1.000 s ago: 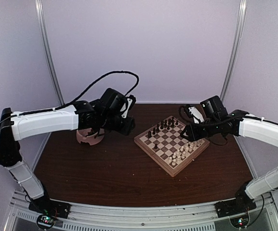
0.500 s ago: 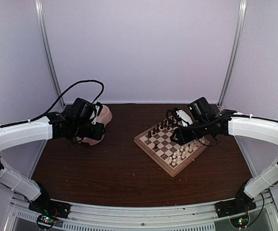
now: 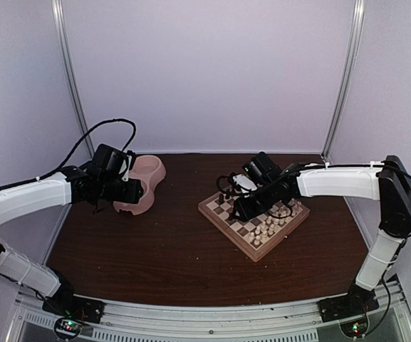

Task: Set up the chess pieces on the board
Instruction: Pick up the pawn from the chessboard.

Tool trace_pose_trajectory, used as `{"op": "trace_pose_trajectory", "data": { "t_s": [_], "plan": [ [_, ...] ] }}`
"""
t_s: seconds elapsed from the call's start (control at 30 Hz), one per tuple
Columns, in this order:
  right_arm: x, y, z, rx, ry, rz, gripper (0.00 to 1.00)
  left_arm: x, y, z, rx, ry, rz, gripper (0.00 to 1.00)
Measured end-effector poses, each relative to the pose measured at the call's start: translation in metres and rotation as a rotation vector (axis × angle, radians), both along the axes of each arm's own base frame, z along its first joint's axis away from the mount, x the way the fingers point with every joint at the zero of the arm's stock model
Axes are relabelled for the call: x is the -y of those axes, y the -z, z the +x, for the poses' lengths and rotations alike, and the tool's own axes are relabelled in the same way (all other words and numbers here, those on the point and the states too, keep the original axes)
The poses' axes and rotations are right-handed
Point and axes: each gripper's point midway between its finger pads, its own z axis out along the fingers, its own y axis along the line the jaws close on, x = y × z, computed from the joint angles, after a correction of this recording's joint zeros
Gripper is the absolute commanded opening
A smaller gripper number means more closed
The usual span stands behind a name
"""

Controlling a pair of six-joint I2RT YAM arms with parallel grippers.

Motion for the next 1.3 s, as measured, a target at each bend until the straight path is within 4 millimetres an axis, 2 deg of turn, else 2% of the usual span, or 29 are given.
{"op": "trace_pose_trajectory", "data": {
  "t_s": [0.2,0.33,0.57,0.8,0.87,0.93,1.1,1.23,1.3],
  "plan": [
    [-0.018,0.005,0.013,0.004,-0.007,-0.026,0.37,-0.006,0.005,0.001,-0.012,-0.012,-0.001,0.47],
    [-0.021,0.007,0.02,0.005,0.002,-0.049,0.35,-0.009,0.009,0.001,-0.021,-0.017,0.002,0.47],
    [-0.021,0.025,0.029,-0.007,0.023,-0.102,0.33,-0.01,0.009,0.001,-0.024,-0.017,-0.001,0.47],
    [-0.023,0.036,0.035,-0.018,0.03,-0.128,0.25,-0.013,0.013,0.002,-0.033,-0.019,0.007,0.47],
    [-0.023,0.038,0.035,-0.022,0.03,-0.135,0.19,-0.013,0.015,0.002,-0.037,-0.018,0.011,0.47],
    [-0.023,0.038,0.035,-0.025,0.033,-0.138,0.15,-0.014,0.017,0.002,-0.039,-0.017,0.015,0.47],
    [-0.023,0.033,0.04,-0.01,0.039,-0.139,0.13,-0.015,0.017,0.003,-0.038,-0.018,0.017,0.47],
    [-0.021,0.026,0.049,0.004,0.06,-0.124,0.13,-0.016,0.017,0.004,-0.036,-0.018,0.02,0.47],
    [-0.014,0.021,0.059,0.013,0.085,-0.114,0.12,-0.017,0.017,0.004,-0.036,-0.018,0.02,0.47]
  ]
}}
